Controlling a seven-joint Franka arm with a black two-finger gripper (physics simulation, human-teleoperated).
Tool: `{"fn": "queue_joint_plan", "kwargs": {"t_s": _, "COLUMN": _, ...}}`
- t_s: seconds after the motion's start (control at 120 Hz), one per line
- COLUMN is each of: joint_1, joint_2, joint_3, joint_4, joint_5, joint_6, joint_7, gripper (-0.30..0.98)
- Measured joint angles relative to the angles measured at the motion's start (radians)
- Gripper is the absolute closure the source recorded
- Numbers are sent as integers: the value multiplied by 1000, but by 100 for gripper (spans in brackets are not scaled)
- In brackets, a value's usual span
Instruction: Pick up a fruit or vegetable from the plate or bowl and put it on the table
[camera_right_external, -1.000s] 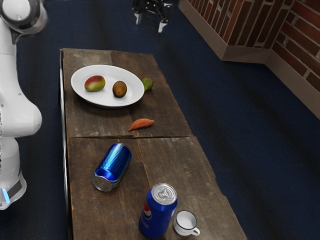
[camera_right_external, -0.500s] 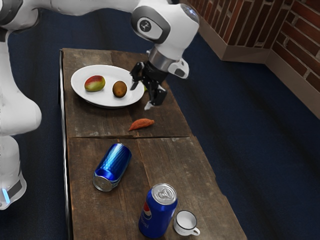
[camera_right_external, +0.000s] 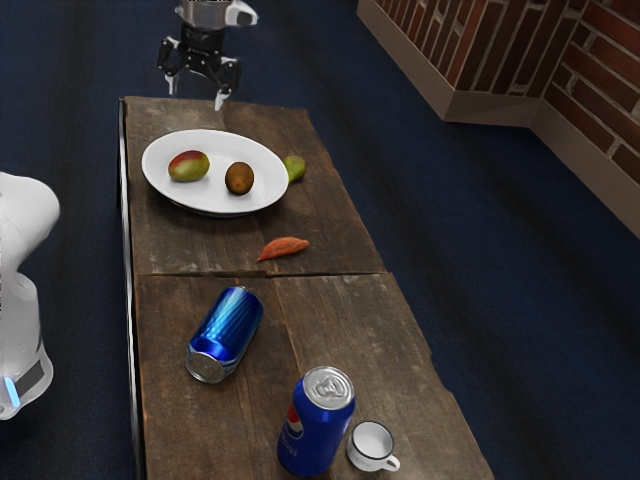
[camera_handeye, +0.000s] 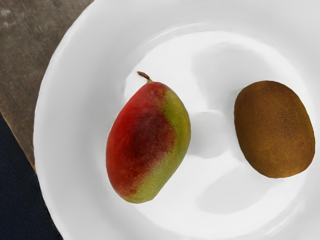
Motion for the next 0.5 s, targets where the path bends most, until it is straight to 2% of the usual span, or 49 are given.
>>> {"fn": "queue_joint_plan", "kwargs": {"t_s": 0.183, "joint_1": -51, "joint_2": 6, "joint_3": 27, "joint_4": -58, "joint_5": 20, "joint_6": 43, "joint_7": 87, "gripper": 0}}
{"fn": "queue_joint_plan", "kwargs": {"t_s": 0.325, "joint_1": 41, "joint_2": 3, "joint_3": 23, "joint_4": -94, "joint_5": 36, "joint_6": 60, "joint_7": 145, "gripper": 0}}
{"fn": "queue_joint_plan", "kwargs": {"t_s": 0.5, "joint_1": 51, "joint_2": -1, "joint_3": 68, "joint_4": -239, "joint_5": 50, "joint_6": 138, "joint_7": 210, "gripper": 0}}
